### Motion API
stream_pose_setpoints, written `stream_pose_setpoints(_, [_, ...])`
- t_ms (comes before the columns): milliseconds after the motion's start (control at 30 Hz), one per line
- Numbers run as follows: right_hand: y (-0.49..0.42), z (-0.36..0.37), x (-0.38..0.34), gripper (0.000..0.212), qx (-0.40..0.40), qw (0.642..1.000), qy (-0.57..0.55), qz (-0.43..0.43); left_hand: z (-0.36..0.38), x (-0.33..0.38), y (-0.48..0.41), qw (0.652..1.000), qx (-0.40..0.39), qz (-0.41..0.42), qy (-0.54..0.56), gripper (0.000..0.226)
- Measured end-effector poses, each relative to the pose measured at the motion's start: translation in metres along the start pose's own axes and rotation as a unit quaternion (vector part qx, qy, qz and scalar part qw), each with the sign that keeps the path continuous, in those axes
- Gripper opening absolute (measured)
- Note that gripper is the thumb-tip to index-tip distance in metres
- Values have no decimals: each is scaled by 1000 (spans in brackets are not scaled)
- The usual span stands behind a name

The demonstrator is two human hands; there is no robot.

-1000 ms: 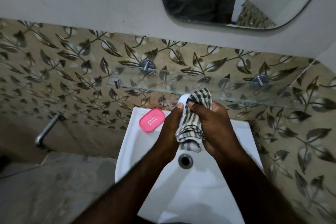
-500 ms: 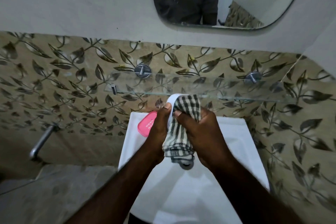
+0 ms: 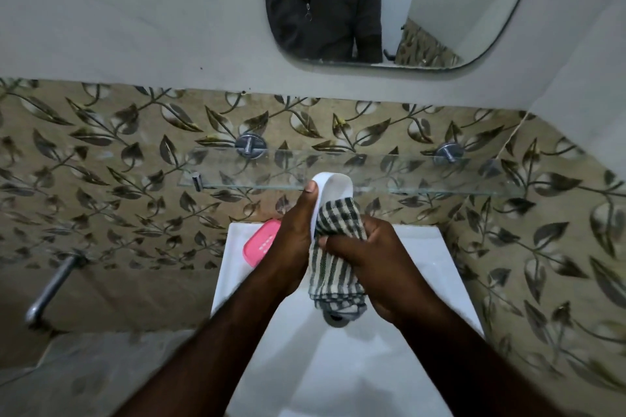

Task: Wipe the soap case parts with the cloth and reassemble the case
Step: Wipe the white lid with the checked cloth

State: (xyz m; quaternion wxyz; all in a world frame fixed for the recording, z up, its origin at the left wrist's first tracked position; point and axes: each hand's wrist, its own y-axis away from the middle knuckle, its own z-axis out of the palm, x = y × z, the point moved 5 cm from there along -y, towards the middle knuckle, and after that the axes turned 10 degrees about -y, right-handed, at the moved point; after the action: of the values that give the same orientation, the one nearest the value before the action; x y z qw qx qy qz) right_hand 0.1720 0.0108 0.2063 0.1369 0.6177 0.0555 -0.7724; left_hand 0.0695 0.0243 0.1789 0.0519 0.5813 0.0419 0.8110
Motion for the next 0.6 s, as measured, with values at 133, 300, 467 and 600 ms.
stream_pose_setpoints(133, [-6,-3,-5,14,85,984,-158,-3,4,-13,2,1000,-5,9,25,50])
stream_pose_setpoints(300, [7,-2,3,4,-2,992,123,-15,-6,-11,3,999,48,22,-8,50])
stream_pose_setpoints(467, [2,-1,0,11,50,997,-61,-3,3,-8,1,1000,12,9,17,58])
stream_pose_setpoints(600, [8,-2,-2,8,53,994,75,-56,-2,-11,2,998,43,-11,34,66])
